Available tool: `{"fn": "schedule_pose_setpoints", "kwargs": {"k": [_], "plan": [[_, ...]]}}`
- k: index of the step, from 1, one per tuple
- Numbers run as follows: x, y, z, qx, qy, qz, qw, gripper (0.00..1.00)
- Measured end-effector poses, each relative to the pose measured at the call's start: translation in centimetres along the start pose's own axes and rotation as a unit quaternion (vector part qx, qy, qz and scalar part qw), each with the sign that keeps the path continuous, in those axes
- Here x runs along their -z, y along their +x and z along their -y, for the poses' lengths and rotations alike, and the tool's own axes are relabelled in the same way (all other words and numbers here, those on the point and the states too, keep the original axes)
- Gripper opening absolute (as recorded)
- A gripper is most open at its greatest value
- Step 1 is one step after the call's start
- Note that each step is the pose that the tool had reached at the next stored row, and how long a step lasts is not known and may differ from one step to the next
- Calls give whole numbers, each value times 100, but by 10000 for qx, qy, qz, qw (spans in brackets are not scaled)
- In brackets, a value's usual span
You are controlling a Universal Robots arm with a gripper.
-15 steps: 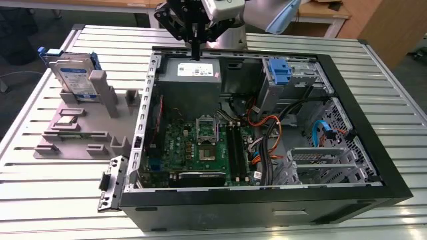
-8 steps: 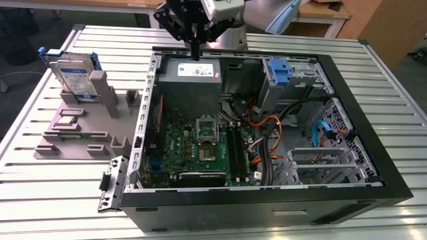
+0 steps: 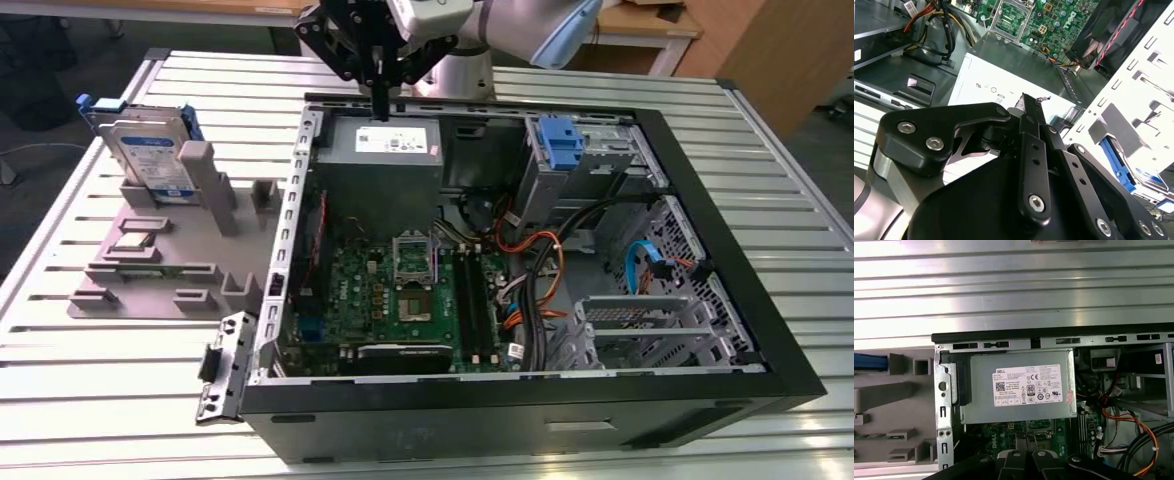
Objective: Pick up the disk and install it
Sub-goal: 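Reach for the disk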
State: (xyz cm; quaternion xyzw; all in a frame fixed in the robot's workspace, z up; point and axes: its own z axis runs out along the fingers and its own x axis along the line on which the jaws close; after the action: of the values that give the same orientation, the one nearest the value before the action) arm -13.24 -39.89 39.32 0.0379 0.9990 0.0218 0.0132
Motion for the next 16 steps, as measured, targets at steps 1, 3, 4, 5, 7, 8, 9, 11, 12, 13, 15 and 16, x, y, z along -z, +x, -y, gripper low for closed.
{"fn": "schedule_pose_setpoints", "kwargs": {"k": [1, 3, 4, 5, 7, 8, 9, 11, 12, 13, 15, 16], "plan": [[1, 0, 0, 0, 1, -1, 10000, 11], [1, 1, 1, 0, 0, 0, 10000, 11], [1, 1, 1, 0, 1, 0, 10000, 11], [0, 3, 1, 0, 0, 0, 10000, 11], [1, 10, 1, -1, 0, 0, 10000, 11], [1, 14, 2, 0, 0, 0, 10000, 11], [1, 19, 2, 0, 1, 0, 10000, 11], [1, 32, 3, -1, 1, 0, 10000, 11], [1, 40, 4, 0, 0, 0, 10000, 11], [2, 49, 4, 0, 0, 0, 10000, 11], [2, 72, 6, 0, 1, 0, 10000, 11], [2, 85, 7, 0, 1, 0, 10000, 11]]}}
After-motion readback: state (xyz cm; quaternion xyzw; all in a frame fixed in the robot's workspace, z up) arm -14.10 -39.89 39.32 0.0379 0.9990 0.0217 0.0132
